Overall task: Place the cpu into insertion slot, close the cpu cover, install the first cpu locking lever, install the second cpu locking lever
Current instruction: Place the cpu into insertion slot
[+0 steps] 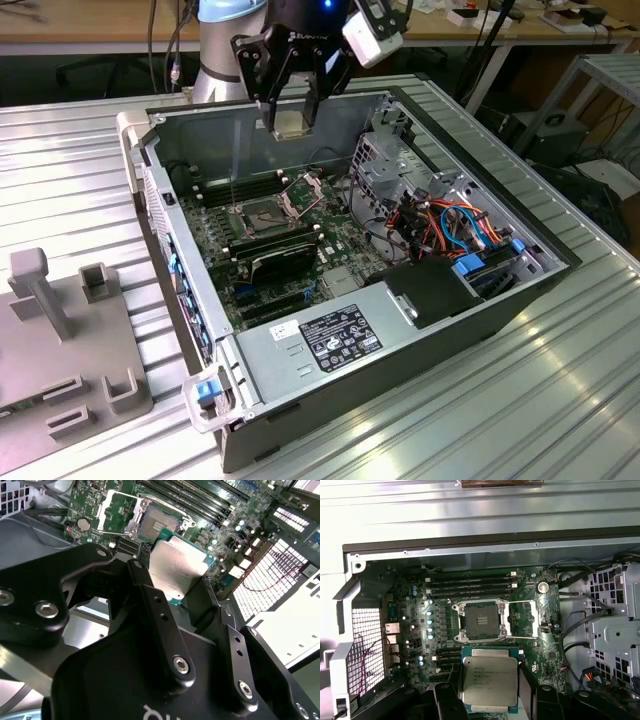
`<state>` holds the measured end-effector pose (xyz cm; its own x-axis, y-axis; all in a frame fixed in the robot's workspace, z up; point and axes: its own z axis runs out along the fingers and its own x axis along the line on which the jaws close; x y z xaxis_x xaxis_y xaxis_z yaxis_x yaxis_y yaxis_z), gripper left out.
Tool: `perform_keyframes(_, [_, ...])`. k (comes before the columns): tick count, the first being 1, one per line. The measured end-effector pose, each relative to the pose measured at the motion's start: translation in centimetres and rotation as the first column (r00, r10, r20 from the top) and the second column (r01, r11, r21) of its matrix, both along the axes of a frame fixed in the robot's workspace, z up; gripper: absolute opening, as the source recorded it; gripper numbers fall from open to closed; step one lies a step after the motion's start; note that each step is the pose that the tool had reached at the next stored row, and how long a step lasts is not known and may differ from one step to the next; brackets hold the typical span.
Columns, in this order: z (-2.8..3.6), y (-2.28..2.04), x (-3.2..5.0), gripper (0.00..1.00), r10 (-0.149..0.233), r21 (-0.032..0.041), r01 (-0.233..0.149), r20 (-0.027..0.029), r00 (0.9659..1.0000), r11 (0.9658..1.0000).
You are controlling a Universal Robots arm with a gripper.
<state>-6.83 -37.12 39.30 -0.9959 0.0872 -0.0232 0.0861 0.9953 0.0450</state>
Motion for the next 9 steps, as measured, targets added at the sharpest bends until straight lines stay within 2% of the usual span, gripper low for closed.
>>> perform_keyframes(5, [-0.01, 0.06, 0.20, 0.54, -0.035, 0.0001, 0.035, 0.0001, 0.9994, 0.9994])
perform_keyframes(9, [-0.01, 0.11, 0.28, 0.54, -0.073, 0.0000, 0.073, 0.0000, 0.9974, 0.9974])
